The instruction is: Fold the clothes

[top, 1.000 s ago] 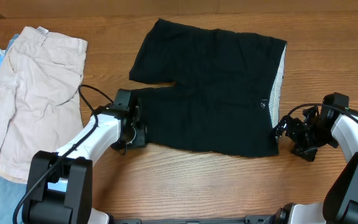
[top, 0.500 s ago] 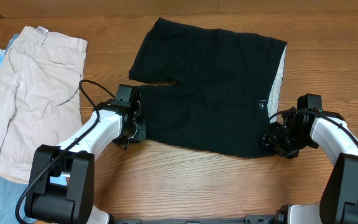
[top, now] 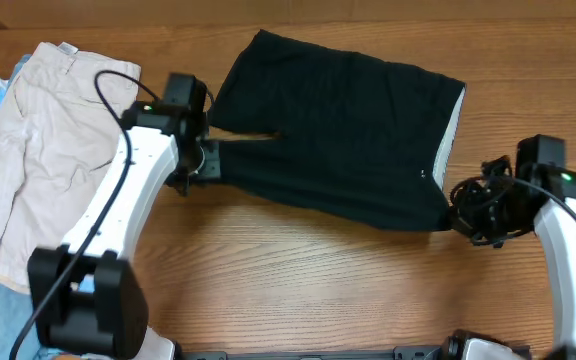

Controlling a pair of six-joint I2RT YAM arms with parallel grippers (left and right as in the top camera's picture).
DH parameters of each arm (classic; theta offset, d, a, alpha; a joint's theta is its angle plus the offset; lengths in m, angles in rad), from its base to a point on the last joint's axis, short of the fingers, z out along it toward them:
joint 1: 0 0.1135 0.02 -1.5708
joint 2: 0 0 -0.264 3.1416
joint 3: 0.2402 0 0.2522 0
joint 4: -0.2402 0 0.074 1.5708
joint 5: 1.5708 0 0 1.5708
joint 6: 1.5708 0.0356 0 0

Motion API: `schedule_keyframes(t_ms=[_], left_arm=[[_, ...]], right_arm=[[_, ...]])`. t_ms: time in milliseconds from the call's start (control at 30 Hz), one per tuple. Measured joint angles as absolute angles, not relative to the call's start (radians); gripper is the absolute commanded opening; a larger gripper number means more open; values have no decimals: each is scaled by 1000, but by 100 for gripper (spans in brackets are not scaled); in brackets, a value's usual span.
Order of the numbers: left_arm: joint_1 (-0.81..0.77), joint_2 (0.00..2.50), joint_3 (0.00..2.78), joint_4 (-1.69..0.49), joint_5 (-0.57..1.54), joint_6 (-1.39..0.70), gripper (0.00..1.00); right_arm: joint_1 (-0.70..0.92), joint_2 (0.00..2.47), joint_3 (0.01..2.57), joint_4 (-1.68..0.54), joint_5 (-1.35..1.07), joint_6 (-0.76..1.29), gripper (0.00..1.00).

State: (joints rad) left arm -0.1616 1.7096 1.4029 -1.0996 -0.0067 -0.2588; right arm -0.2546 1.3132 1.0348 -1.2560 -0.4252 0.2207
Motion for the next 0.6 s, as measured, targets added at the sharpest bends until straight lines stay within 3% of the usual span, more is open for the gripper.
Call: schedule_keyframes(t_ms=[333,600], left_arm=[[-162,1282,1454,-1174,-41,-195,4],[-162,1421,1455,-1127,5,-152,4]], right_arm=[[-255,918,1129,-1488,-440,217,4],[-254,1033,1131,-1390,-381,217,4]])
